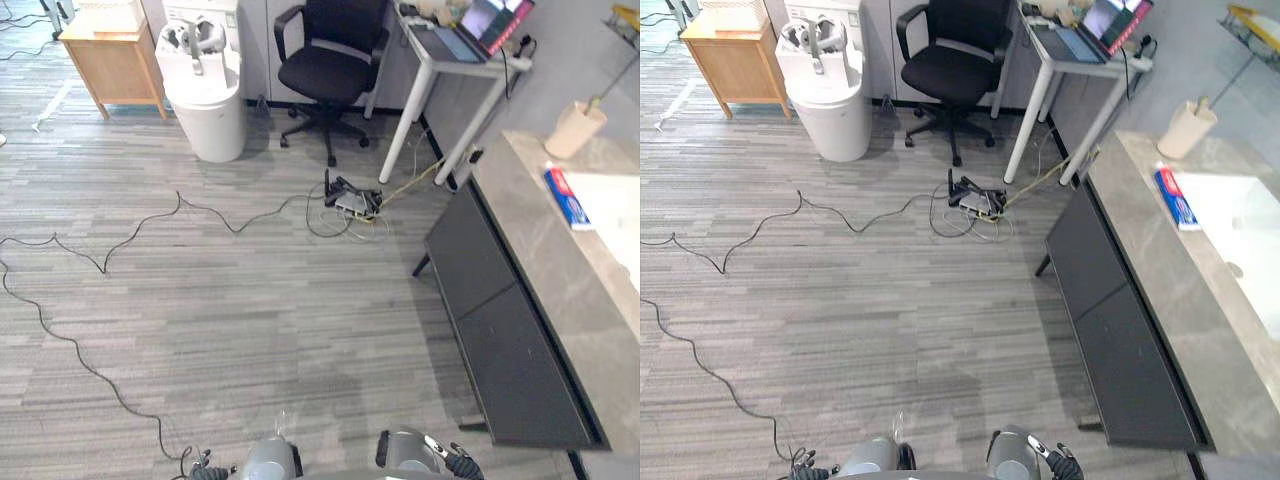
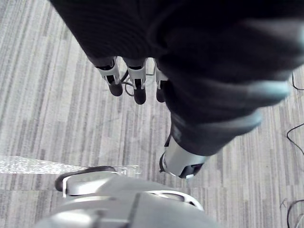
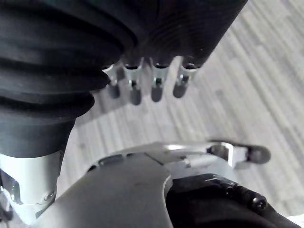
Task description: Organize washtable
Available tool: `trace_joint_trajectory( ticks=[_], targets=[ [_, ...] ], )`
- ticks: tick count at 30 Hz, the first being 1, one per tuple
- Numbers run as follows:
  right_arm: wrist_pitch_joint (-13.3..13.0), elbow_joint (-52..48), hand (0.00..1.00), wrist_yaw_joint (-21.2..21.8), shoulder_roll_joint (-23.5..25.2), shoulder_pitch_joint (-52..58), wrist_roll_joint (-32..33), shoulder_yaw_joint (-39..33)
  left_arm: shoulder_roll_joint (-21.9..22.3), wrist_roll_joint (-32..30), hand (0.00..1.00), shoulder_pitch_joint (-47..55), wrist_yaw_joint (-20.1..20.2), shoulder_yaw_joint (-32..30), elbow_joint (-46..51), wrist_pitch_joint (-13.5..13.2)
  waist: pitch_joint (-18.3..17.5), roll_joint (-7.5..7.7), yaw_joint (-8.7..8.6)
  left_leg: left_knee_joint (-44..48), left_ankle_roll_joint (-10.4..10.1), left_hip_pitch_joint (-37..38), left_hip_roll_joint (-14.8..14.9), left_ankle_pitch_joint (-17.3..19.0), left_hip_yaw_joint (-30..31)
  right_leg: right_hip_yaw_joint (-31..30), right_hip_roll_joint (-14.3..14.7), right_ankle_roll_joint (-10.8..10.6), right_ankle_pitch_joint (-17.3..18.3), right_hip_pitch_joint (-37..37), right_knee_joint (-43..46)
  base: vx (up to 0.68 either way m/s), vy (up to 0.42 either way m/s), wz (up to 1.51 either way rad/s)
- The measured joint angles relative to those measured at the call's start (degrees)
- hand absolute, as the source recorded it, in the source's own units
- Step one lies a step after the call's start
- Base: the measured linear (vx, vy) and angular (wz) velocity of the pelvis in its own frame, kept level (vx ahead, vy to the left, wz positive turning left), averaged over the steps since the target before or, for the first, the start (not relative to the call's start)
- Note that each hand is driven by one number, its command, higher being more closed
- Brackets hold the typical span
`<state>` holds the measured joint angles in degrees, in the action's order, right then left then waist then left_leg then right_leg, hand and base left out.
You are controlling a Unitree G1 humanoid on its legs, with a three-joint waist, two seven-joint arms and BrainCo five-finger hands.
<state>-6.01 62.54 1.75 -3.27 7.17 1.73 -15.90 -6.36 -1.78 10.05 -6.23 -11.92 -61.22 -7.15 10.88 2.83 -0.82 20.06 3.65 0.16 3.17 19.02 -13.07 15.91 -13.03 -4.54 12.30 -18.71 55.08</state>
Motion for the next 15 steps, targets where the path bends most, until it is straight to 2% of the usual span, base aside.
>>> trace_joint_trajectory(
  ticks=[1,3,4,5,6,7,8,9,10,11,12,13,14,15],
  targets=[
    [-0.1,-0.3,0.0,0.2,-0.1,0.0,0.1,-0.1,0.1,0.0,0.0,-0.2,0.0,0.0,0.0,0.0,0.1,-0.24,-0.28,-1.4,-0.1,1.4,-0.3,0.0,0.2,1.2,0.7,0.0,0.7,-1.3,-2.7,0.49,0.125,0.3],
    [-0.1,-1.5,0.0,0.8,-0.5,-0.1,0.5,-0.3,0.7,-0.1,0.0,-1.2,0.0,0.0,0.0,0.0,0.3,-1.43,-0.88,-5.4,-0.3,5.3,-0.7,-0.1,0.3,6.7,3.0,0.7,0.5,-3.4,-15.6,0.47,0.103,0.2],
    [0.1,-1.6,0.0,0.8,-0.6,-0.3,0.5,-0.4,0.9,-0.5,0.0,-1.7,0.1,0.1,0.1,-0.1,0.5,-1.93,-1.18,-8.3,-1.3,8.2,-1.0,0.0,0.2,11.0,5.0,3.0,-1.9,-3.9,-26.0,0.6,0.112,0.15],
    [0.2,-1.8,0.0,0.8,-0.5,-0.4,0.5,-0.5,0.9,-0.6,0.0,-1.8,0.1,0.1,0.1,-0.1,0.4,-1.9,-1.21,-9.2,-1.8,9.2,-1.3,0.1,-0.1,12.9,5.4,4.1,-3.0,-4.1,-29.0,0.78,0.108,0.13],
    [1.0,-2.9,0.0,0.7,-0.1,0.3,0.4,-1.1,1.1,-0.8,0.0,-1.9,0.1,-0.1,0.6,0.0,0.3,-1.55,-1.1,-10.5,-5.0,13.8,-2.1,1.8,-2.3,21.3,6.6,11.2,-7.9,-3.6,-35.7,0.84,0.048,0.04],
    [1.3,-3.8,0.0,0.7,0.3,0.9,0.4,-1.1,1.1,-0.9,0.0,-1.4,0.1,-0.4,1.3,0.1,-0.1,-1.0,-1.17,-9.9,-5.9,15.2,-2.5,2.3,-2.9,22.6,7.1,13.5,-8.9,-3.1,-36.5,0.9,-0.019,0.07],
    [1.4,-5.4,0.0,0.7,1.4,2.7,0.5,-1.2,1.0,-1.2,0.0,-0.1,0.2,-1.9,2.6,0.2,-1.2,0.39,-1.7,-6.3,-7.7,16.7,-3.5,3.3,-3.7,21.8,7.5,19.3,-11.5,-2.0,-37.8,0.73,-0.043,-0.05],
    [1.4,-5.8,0.0,0.9,0.2,2.7,0.5,-2.9,2.9,-1.2,0.0,-1.0,0.1,-3.0,2.4,0.4,-1.8,-2.26,-1.52,0.7,-9.2,15.4,-0.1,4.0,-4.5,22.1,9.5,19.7,-10.3,-0.9,-35.9,0.57,-0.023,-0.1],
    [1.4,-6.4,0.0,0.8,-0.1,2.9,0.5,-3.1,3.6,-1.2,0.0,-1.3,0.1,-4.0,2.6,0.3,-2.1,-3.11,-1.56,7.4,-11.2,13.1,2.2,2.7,-5.1,21.9,10.7,19.5,-9.2,0.2,-36.8,0.51,-0.006,-0.35],
    [1.4,-7.8,0.0,0.6,0.3,2.9,0.8,-3.5,5.9,-1.1,0.0,-2.1,0.1,-6.6,2.9,0.3,-1.9,-5.07,-1.61,22.6,-10.9,7.4,6.3,-4.1,-4.7,21.0,14.2,18.8,-8.5,3.4,-39.4,0.65,-0.021,-0.77],
    [1.4,-8.4,0.0,0.7,-0.1,2.9,1.1,-3.4,7.1,-1.1,0.0,-2.3,0.1,-10.1,3.6,0.3,-2.2,-6.16,-1.29,36.1,-8.8,2.2,10.7,-10.3,-3.5,17.9,17.9,18.8,-7.7,6.5,-41.5,0.78,-0.041,-1.02],
    [1.4,-8.4,0.0,0.6,0.0,2.7,1.2,-3.4,7.4,-1.0,0.0,-2.4,0.1,-11.1,4.2,0.3,-2.0,-6.04,-1.02,41.7,-8.8,0.4,12.5,-10.3,-3.9,16.1,19.1,19.0,-6.8,8.0,-41.6,0.77,-0.03,-1.55],
    [1.4,-8.2,0.0,-0.1,0.5,2.1,2.0,-3.1,7.5,-0.4,0.0,-2.4,0.1,-11.4,5.3,0.3,-1.7,-5.25,-0.21,49.0,-8.8,-2.3,15.3,-10.0,-4.2,11.9,21.0,19.1,-5.9,11.7,-42.2,0.74,0.011,-1.7],
    [1.4,-8.2,0.0,-0.5,1.0,1.8,2.4,-2.0,7.3,0.0,0.0,-2.4,0.0,-11.3,6.4,0.2,-2.0,-4.08,0.05,51.8,-8.3,-5.7,16.2,-9.5,-3.6,7.1,22.0,19.1,-5.9,15.3,-43.9,0.58,0.033,-1.78]
  ],
)
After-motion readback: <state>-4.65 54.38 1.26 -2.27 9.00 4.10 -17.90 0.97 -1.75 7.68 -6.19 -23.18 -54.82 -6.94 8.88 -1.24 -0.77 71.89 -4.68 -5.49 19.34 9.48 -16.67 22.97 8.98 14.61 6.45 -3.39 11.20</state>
